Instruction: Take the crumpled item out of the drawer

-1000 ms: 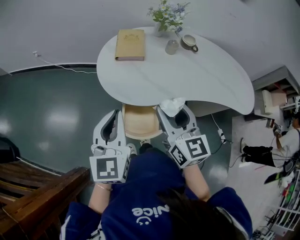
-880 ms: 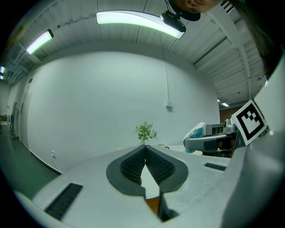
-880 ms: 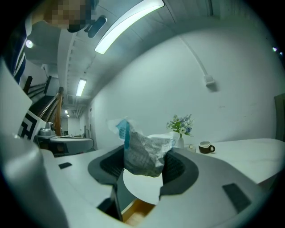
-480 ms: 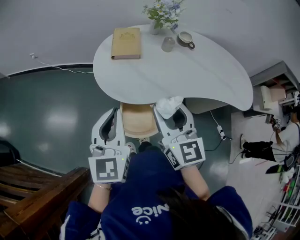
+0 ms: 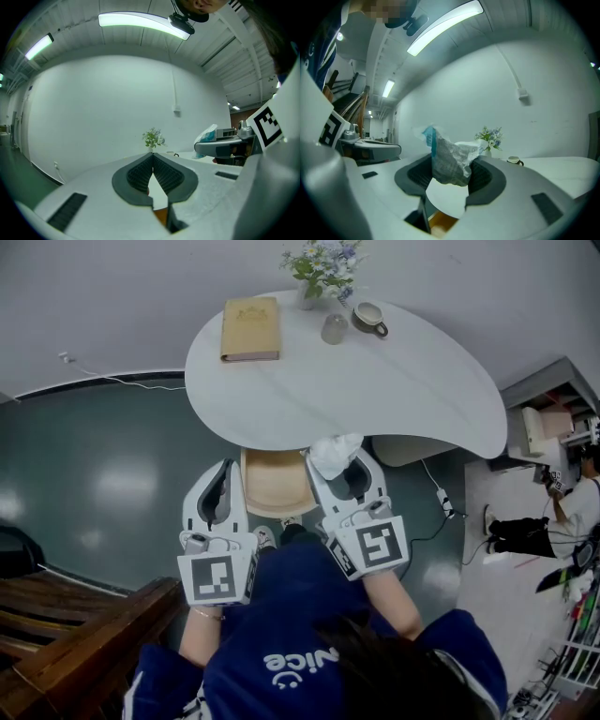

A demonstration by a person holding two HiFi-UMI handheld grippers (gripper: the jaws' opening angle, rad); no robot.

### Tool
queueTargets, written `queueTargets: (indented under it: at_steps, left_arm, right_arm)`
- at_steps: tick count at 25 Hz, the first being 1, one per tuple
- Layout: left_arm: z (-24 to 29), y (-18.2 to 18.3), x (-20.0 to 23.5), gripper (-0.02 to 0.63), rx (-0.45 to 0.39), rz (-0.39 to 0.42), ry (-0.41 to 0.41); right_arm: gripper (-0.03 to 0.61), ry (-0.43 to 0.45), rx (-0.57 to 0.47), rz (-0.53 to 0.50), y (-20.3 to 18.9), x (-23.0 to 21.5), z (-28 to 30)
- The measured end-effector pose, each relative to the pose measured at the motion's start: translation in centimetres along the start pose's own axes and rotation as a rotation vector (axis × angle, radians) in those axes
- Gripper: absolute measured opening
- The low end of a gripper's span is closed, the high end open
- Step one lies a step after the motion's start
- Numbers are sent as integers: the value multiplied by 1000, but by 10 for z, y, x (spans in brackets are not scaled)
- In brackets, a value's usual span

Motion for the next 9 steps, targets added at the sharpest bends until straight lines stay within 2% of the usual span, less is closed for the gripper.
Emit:
queueTargets:
  at_steps: [6,9]
  left_arm:
    - [1,2,2,5,-9,14,5]
    - [2,3,3,5,13,20,21]
  right_arm:
    - [198,8,-3,0,0,0,1]
    - [198,15,-3,5,0,0,1]
Point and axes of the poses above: the fingertips, and each gripper's own axes: z forward along the fingers, x to its left, y out of its top, the point moved 2 cm from there along -z, backward along the fingers, and after that the axes turned 6 degrees about y, right-handed, at the moved point
